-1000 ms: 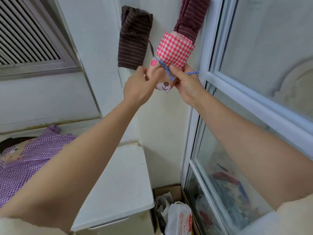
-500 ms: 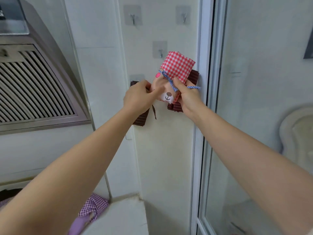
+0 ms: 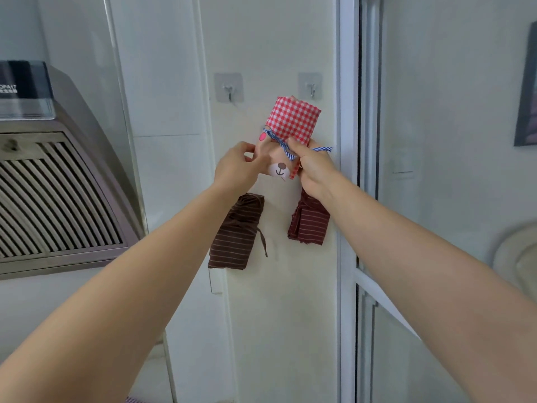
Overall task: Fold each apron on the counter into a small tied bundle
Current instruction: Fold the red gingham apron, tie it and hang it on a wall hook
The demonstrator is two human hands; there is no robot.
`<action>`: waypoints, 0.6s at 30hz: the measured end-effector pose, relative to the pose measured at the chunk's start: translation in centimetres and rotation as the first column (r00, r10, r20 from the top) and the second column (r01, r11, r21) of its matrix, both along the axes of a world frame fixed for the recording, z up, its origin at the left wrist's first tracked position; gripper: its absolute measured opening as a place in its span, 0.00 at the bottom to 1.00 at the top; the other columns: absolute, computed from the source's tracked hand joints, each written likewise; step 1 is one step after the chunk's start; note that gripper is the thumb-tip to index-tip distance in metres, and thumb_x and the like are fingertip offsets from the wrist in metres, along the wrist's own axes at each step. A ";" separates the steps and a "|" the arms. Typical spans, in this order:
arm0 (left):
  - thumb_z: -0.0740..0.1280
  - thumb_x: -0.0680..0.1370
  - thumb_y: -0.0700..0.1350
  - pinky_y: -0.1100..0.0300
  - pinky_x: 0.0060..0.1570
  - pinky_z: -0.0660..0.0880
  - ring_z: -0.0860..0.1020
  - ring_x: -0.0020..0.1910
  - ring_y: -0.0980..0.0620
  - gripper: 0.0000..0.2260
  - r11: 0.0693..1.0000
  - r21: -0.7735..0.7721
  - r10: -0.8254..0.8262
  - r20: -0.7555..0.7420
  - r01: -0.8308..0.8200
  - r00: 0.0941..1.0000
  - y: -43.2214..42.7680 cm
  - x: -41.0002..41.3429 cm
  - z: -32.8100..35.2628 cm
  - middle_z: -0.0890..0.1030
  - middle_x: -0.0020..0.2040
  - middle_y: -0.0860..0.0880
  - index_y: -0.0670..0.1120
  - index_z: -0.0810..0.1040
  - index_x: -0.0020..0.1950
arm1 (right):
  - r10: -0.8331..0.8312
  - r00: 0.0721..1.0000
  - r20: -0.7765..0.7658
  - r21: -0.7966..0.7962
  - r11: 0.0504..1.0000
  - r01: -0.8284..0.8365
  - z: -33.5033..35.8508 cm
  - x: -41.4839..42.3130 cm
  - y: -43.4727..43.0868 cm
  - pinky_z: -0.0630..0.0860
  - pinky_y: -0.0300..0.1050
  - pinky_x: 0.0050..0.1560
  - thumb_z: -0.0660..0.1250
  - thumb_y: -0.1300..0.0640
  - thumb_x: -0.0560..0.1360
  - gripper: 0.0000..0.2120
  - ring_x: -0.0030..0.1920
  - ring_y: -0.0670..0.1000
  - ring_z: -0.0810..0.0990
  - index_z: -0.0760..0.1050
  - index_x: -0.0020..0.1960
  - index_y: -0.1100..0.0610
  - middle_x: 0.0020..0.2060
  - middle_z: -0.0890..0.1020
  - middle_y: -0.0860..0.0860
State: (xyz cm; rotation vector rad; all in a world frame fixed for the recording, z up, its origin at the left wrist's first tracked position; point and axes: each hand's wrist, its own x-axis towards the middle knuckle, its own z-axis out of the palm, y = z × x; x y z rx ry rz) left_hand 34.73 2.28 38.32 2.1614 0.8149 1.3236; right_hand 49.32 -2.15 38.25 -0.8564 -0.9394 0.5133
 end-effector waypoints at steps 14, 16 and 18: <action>0.64 0.78 0.59 0.53 0.44 0.79 0.80 0.45 0.50 0.19 0.986 0.159 0.032 0.135 -0.053 0.990 4.4 3.7 2.1 0.80 0.49 0.47 0.52 0.72 0.66 | -0.064 0.985 0.158 -0.014 0.998 0.067 1.9 2.4 4.4 0.78 0.55 0.59 0.65 0.56 0.79 0.08 0.55 0.55 0.82 0.76 0.58 0.55 0.54 0.83 0.55; 0.63 0.78 0.60 0.54 0.43 0.78 0.80 0.45 0.50 0.18 0.978 0.191 0.051 0.144 -0.078 0.988 4.6 4.0 1.9 0.78 0.50 0.46 0.54 0.72 0.64 | -0.078 0.984 0.161 -0.030 0.996 0.083 2.0 2.4 4.5 0.79 0.55 0.58 0.66 0.55 0.78 0.11 0.53 0.56 0.83 0.76 0.58 0.56 0.53 0.83 0.55; 0.63 0.78 0.59 0.58 0.39 0.75 0.79 0.45 0.50 0.16 0.974 0.207 0.062 0.144 -0.091 0.988 4.9 4.1 1.8 0.78 0.50 0.46 0.54 0.73 0.63 | -0.090 0.982 0.165 -0.053 0.994 0.100 1.8 2.2 4.5 0.80 0.54 0.56 0.67 0.55 0.76 0.16 0.52 0.56 0.83 0.73 0.62 0.58 0.52 0.83 0.55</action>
